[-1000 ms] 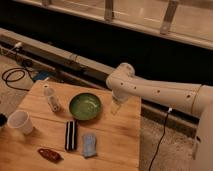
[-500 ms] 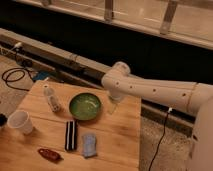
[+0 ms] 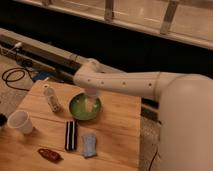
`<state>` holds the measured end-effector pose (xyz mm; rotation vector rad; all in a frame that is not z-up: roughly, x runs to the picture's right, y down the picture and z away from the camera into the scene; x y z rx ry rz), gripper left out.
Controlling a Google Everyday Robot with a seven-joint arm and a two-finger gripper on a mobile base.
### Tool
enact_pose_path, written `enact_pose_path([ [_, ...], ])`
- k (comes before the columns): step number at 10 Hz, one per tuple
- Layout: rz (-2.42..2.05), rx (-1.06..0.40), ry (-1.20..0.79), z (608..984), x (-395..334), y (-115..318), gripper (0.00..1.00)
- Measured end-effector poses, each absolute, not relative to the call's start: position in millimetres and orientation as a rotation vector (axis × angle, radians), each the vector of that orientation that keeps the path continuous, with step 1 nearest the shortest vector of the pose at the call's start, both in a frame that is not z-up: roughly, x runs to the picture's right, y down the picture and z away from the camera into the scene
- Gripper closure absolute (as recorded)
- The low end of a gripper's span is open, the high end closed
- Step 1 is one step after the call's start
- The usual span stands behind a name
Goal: Place the pepper in the ceramic bowl
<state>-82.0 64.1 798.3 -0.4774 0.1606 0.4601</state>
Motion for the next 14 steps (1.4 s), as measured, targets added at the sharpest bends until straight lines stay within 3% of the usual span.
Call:
enact_pose_path([
  [7, 0.422, -0.5, 0.16, 799.6, -93.9, 66.1, 0.2],
  [14, 0.253, -0.547, 0.123, 771.5, -133.6, 117.9, 0.2],
])
